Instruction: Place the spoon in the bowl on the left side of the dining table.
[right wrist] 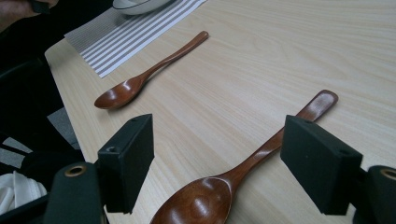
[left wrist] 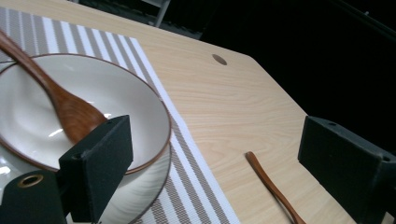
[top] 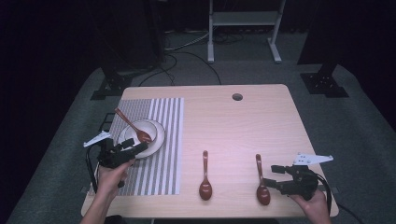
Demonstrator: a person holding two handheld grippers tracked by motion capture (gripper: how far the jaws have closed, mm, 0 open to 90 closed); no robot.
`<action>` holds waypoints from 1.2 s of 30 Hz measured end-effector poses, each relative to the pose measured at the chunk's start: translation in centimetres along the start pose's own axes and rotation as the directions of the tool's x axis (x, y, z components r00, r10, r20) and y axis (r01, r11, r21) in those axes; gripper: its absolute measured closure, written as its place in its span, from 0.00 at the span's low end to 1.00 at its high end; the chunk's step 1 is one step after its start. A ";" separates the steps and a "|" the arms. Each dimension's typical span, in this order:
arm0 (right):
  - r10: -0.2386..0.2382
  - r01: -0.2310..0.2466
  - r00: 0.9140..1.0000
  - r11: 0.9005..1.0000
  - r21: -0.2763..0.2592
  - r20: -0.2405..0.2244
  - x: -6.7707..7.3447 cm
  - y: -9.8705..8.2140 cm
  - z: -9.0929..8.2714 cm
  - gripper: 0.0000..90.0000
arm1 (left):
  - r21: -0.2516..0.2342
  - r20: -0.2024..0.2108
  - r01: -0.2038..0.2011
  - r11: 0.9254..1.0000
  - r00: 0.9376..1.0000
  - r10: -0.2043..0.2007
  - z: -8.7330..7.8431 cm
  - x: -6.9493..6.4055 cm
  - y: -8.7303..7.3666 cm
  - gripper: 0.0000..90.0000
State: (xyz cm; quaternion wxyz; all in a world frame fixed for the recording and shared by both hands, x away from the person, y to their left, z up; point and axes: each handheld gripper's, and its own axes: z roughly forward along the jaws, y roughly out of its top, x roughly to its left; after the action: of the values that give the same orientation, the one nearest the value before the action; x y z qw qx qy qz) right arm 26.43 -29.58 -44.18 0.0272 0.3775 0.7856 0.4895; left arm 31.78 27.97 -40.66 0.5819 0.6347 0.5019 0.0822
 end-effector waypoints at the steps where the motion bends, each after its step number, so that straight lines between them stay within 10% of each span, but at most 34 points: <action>1: 0.002 -0.002 1.000 1.000 0.000 0.000 0.0 0.0 0.0 0.27 | 0.003 0.005 -0.004 1.000 1.000 0.004 0.1 -0.2 -0.1 0.10; 36: -0.004 0.004 1.000 1.000 0.005 0.000 0.0 -0.1 -0.1 0.28 | 0.088 0.080 -0.130 0.988 0.989 0.123 2.5 -4.6 -2.8 0.10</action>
State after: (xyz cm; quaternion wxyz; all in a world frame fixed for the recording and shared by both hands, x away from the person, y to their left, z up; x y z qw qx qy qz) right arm 26.26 -29.70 -44.20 0.0275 0.3759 0.7877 0.4873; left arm 29.79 22.43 -41.54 0.5636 0.6943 0.4417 0.0720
